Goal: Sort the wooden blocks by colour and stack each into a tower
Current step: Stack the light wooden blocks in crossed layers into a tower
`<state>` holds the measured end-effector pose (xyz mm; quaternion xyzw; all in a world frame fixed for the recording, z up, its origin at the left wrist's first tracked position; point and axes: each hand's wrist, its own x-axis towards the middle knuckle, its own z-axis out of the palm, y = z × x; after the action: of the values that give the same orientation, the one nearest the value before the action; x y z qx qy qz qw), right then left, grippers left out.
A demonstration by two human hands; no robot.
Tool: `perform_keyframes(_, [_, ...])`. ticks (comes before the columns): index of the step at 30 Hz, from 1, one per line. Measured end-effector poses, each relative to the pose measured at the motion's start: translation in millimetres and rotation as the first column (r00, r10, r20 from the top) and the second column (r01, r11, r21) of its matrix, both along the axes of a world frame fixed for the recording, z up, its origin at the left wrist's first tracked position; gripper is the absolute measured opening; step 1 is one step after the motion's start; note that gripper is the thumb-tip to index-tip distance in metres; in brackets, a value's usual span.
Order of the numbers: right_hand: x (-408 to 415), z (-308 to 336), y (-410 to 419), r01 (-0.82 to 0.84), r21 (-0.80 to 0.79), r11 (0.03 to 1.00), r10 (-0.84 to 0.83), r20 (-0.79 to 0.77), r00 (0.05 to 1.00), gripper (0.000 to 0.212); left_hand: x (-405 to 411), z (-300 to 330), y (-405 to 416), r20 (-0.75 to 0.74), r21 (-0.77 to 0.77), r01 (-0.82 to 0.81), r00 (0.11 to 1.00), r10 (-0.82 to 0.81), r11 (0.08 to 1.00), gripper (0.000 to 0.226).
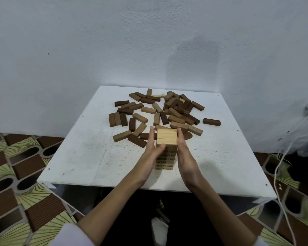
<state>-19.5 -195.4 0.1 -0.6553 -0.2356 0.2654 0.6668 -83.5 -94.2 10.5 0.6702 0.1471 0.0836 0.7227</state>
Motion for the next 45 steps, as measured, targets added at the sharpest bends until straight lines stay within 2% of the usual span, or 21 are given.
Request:
perform_keyframes(4, [1,-3,-1,-0.012,-0.077,0.997,0.015,0.035,0.999,0.061,-1,3,2,-0.010,0.042,0.005,1.000,-0.004,0.999,0.066])
perform_keyframes(7, [5,-6,-1,-0.022,-0.128,0.992,0.033,0.087,0.996,0.058,2,2,4,-0.031,0.083,0.026,0.999,-0.024,0.996,0.064])
perform_keyframes(28, [5,-18,3,0.002,-0.073,0.997,0.012,0.198,0.980,0.055,2,-2,4,-0.053,0.137,0.043,0.998,-0.036,0.990,0.060])
perform_keyframes(33, [5,-17,4,0.019,-0.083,0.996,-0.002,0.201,0.980,0.070,2,0,3,-0.060,0.121,0.053,0.997,-0.047,0.991,0.059])
perform_keyframes(45, [6,-19,2,0.019,-0.112,0.993,0.007,0.231,0.973,0.070,2,0,2,-0.049,0.113,0.065,0.997,-0.060,0.991,0.058])
